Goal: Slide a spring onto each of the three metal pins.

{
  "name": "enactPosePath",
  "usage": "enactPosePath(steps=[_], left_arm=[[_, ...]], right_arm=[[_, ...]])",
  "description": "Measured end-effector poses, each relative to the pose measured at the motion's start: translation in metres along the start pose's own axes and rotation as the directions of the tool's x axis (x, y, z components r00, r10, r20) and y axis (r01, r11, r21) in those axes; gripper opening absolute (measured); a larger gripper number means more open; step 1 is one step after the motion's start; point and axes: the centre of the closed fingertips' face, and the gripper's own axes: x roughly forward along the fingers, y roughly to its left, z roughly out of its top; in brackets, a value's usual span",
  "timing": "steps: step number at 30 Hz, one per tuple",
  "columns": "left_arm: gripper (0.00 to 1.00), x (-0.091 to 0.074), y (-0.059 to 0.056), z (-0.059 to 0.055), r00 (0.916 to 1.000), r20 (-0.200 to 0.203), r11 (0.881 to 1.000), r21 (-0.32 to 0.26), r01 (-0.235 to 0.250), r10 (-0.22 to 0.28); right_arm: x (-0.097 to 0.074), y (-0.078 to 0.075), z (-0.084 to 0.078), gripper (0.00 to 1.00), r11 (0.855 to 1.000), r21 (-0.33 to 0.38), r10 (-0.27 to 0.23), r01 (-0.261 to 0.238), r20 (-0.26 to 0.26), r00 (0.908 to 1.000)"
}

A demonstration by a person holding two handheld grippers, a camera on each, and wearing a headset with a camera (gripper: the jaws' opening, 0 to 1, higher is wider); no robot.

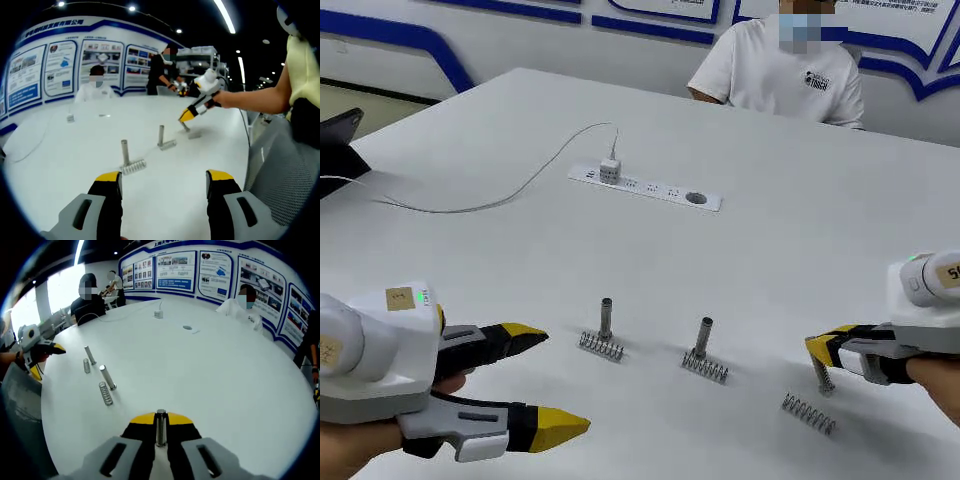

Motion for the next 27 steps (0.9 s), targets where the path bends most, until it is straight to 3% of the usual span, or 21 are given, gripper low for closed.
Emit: enactPosePath(steps=[27], left_arm=[[0.69, 0.001, -0.006, 0.008, 0.9999, -0.004, 1.0, 0.028, 0.014, -0.013]], right_arm=[[-0.027, -0.003, -0.013, 0.09, 0.998, 0.055, -0.027, 0.024, 0.058, 0.9979]])
